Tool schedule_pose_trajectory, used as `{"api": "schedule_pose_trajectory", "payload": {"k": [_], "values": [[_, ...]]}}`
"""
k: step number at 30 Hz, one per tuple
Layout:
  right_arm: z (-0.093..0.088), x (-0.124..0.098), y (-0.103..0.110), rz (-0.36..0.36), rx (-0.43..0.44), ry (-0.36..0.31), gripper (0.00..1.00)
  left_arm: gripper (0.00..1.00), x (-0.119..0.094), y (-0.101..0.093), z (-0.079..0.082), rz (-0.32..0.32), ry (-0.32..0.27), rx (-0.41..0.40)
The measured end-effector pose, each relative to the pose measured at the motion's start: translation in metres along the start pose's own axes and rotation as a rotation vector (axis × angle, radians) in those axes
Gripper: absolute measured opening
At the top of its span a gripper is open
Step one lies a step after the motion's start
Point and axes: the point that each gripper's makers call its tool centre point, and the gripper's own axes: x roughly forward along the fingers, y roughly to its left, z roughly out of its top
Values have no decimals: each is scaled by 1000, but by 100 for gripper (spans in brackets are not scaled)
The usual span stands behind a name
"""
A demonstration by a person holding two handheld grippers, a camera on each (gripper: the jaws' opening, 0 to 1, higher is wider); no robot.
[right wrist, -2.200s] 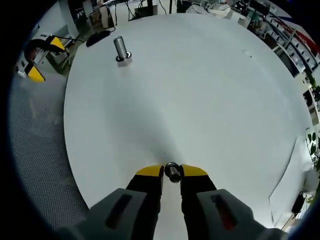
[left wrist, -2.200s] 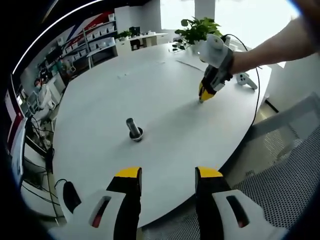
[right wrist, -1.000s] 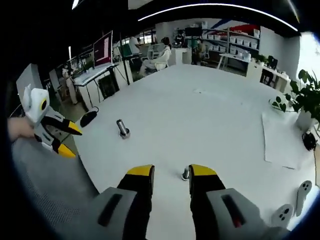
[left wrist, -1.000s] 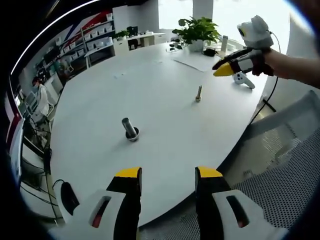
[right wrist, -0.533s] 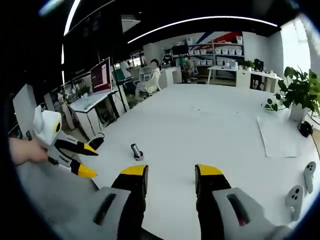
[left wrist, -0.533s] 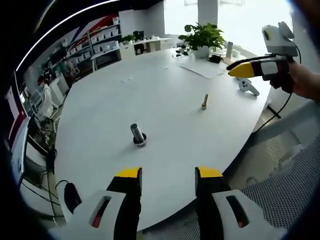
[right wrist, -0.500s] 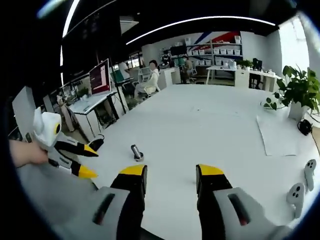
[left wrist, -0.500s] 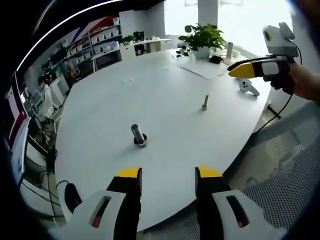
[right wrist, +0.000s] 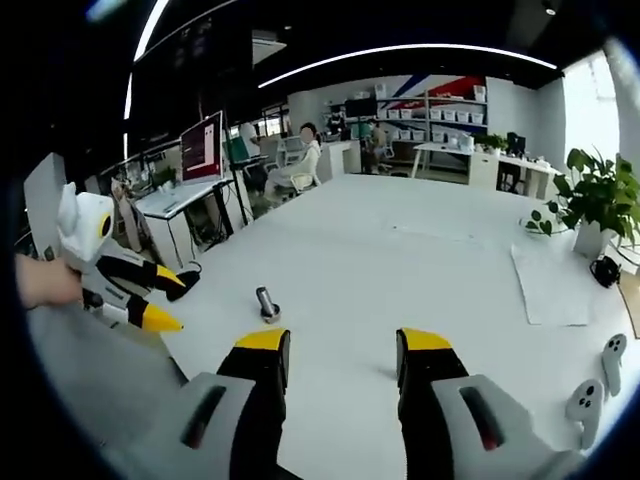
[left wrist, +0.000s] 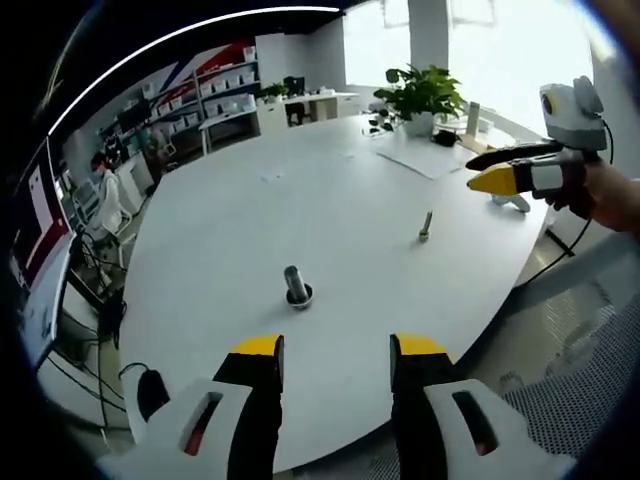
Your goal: Place the washer onto the threaded stud by aligning its center hole with the stud, sliding it down to the base, and recovering from edge contact or off-axis alignment until the washer reaches the visible bottom stop.
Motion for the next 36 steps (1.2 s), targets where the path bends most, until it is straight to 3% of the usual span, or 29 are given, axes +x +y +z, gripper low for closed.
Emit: {"api": "schedule_pose_trajectory", "payload": {"k": [19, 36], "values": [[-8, 0, -6, -6, 30, 24, 46, 40, 2, -9, 1, -27, 2, 14], [-13, 1, -9, -18, 28, 45, 46, 40, 0, -4, 3, -18, -12, -4]]}}
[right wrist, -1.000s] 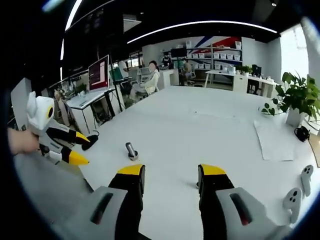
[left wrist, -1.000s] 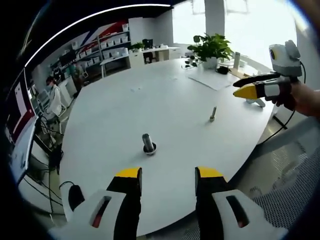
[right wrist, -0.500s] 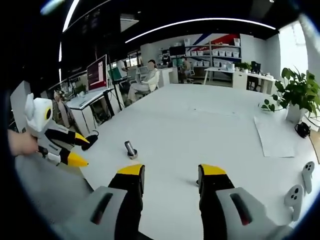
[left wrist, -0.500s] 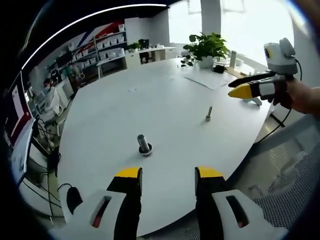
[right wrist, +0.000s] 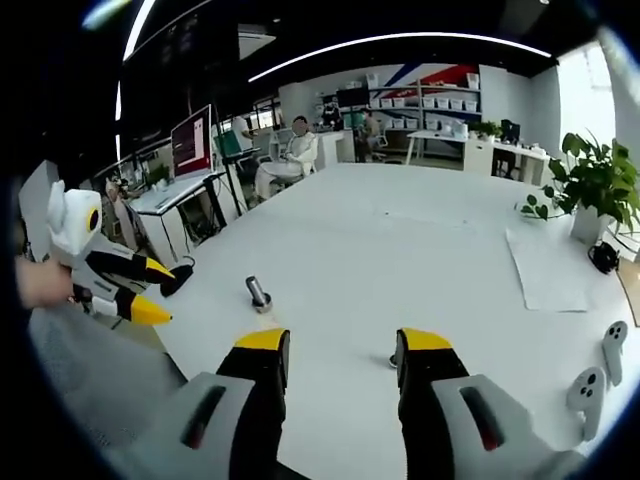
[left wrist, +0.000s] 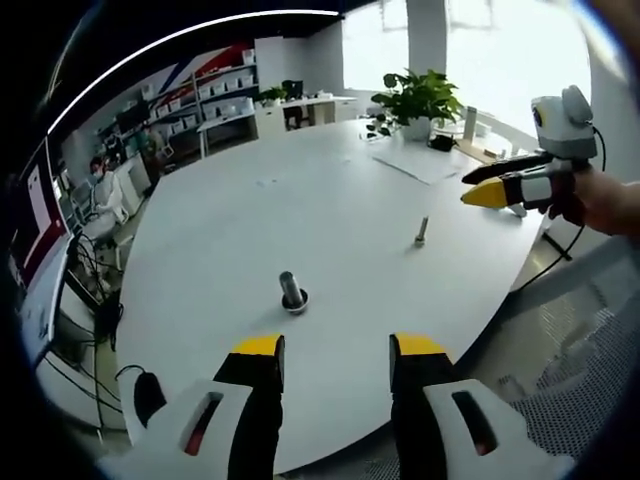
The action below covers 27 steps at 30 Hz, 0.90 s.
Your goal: Place the washer onto the threaded stud by aligning its center hole with the stud, sliding it down to the base, and recovering from edge contact or off-axis alignment until the washer reaches the visible bottom stop.
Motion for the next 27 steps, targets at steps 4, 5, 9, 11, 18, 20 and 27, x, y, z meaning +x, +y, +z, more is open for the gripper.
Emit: {"api": "schedule_pose_trajectory", "payload": {"k": [4, 5, 9, 11, 18, 20, 27], "values": [[0, -1, -4, -10, 12, -5, 46, 40, 0, -1, 1, -4, -4, 1], [0, -1, -5, -12, 21, -6, 46, 40, 0, -1, 2, -3, -6, -1], [2, -2, -7, -18, 30, -14, 46, 40, -4, 6, 7, 17, -32, -27], [3, -3, -8, -18, 35, -23, 46, 41, -5, 10, 9, 25, -41, -52], [3, -2, -7, -18, 38, -26, 47, 41, -6, 15, 9, 47, -49, -80], [2, -2, -9, -23, 47, -20, 47, 41, -6, 17, 8, 51, -46, -88], [-2, -3, -17, -59, 69, -5, 50, 42, -7, 20, 4, 77, -28, -79]]}}
